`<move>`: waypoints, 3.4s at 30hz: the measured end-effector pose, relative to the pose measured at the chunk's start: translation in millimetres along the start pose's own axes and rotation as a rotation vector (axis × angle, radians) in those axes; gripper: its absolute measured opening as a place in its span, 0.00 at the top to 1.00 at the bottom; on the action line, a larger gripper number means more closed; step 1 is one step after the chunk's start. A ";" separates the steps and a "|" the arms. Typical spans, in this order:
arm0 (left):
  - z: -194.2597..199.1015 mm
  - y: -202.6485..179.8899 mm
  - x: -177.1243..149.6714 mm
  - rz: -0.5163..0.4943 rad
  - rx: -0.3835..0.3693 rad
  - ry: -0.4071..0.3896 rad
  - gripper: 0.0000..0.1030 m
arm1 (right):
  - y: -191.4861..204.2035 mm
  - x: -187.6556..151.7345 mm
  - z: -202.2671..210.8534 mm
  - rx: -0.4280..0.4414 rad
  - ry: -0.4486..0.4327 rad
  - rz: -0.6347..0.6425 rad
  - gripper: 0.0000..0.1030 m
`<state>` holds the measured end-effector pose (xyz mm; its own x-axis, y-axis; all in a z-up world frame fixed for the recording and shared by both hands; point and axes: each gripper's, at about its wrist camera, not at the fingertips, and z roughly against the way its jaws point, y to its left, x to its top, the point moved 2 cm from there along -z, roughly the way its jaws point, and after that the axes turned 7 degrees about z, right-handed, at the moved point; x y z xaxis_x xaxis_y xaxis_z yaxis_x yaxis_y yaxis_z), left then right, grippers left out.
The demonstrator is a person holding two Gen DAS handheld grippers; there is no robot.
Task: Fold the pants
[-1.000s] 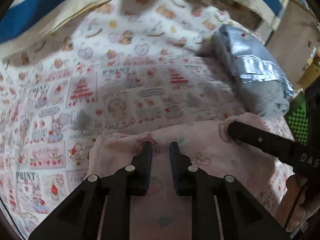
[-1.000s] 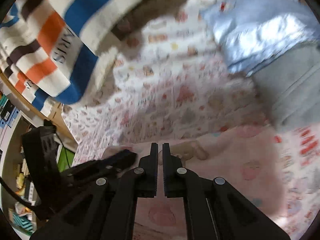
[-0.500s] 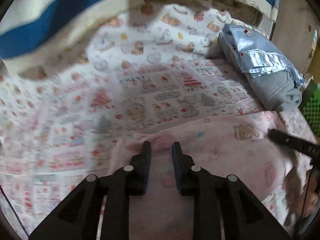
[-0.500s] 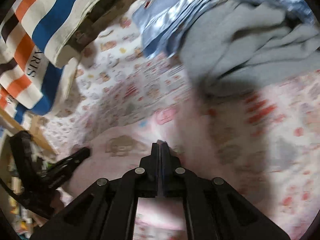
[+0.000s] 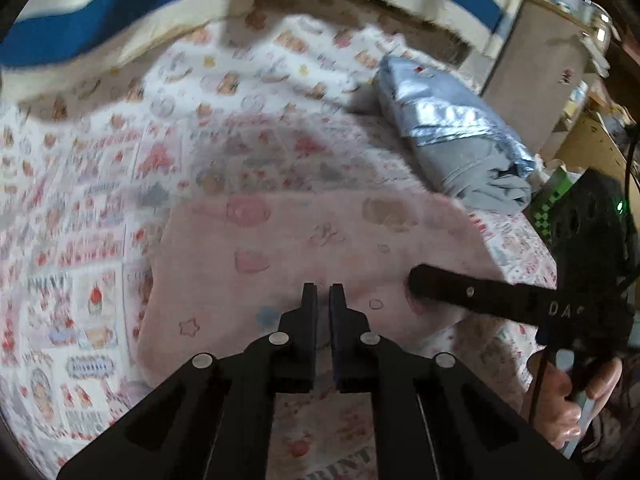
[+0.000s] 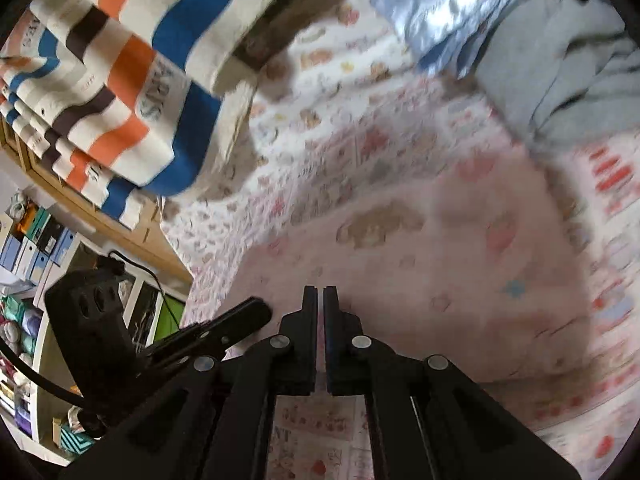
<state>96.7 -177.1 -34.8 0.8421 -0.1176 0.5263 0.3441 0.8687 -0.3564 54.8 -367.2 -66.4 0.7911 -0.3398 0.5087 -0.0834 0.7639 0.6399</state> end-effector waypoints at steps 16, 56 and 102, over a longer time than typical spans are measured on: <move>19.7 8.6 -4.4 -0.039 0.142 -0.133 0.91 | 18.5 -0.5 25.2 -0.234 -0.120 0.155 1.00; 83.8 -12.9 -27.6 -0.134 0.336 -0.673 0.00 | 25.6 -7.9 100.2 -0.530 -0.570 0.386 0.00; 12.4 52.3 -22.0 0.457 -0.110 0.009 0.26 | -10.8 -15.4 27.4 -0.168 0.090 -0.003 0.05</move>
<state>91.1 -123.1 -55.5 0.9209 0.2604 0.2900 -0.0211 0.7763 -0.6301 26.9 -385.2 -65.3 0.8426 -0.2977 0.4488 0.0157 0.8465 0.5322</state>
